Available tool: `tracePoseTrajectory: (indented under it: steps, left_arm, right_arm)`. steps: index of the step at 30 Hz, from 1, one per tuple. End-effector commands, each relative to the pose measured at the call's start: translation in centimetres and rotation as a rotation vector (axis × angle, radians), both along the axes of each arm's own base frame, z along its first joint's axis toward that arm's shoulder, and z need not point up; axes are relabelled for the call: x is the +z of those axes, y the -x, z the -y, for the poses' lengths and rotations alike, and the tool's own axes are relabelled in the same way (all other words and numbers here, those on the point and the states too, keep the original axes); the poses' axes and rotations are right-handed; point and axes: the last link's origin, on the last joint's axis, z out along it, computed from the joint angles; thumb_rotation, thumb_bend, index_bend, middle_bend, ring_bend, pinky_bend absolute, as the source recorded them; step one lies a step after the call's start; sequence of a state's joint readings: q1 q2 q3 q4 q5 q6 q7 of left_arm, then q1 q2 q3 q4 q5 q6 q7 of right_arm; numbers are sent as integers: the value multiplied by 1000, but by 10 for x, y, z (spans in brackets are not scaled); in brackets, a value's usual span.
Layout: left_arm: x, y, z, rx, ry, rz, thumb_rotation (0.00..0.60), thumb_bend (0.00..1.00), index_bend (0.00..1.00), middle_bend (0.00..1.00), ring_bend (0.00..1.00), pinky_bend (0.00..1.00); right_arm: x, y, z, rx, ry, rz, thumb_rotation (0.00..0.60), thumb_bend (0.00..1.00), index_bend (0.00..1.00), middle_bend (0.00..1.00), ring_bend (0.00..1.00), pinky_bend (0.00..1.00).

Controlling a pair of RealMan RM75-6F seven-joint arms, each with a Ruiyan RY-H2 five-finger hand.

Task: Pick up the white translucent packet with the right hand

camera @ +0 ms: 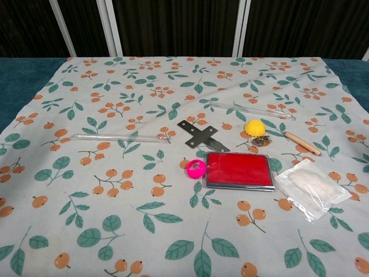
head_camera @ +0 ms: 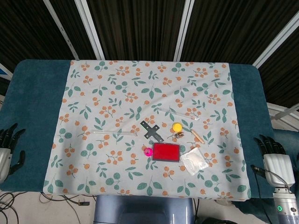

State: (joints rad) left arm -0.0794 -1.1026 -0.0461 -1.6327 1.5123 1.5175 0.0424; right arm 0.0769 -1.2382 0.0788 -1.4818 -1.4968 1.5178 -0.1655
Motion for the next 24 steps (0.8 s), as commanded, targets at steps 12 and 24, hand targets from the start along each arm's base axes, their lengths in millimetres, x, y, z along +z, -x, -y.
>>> tracePoseTrajectory:
  steps: [12, 24]
  left_arm:
    - [2, 0, 0, 7, -7, 4, 600, 536, 132, 0, 59, 59]
    - [1, 1, 1, 8, -3, -2, 600, 536, 132, 0, 59, 59]
  right_arm:
    - [-1, 1, 1, -12, -2, 10, 600, 188, 183, 155, 144, 218]
    - [-2, 2, 1, -29, -18, 43, 600, 198, 183, 179, 144, 218]
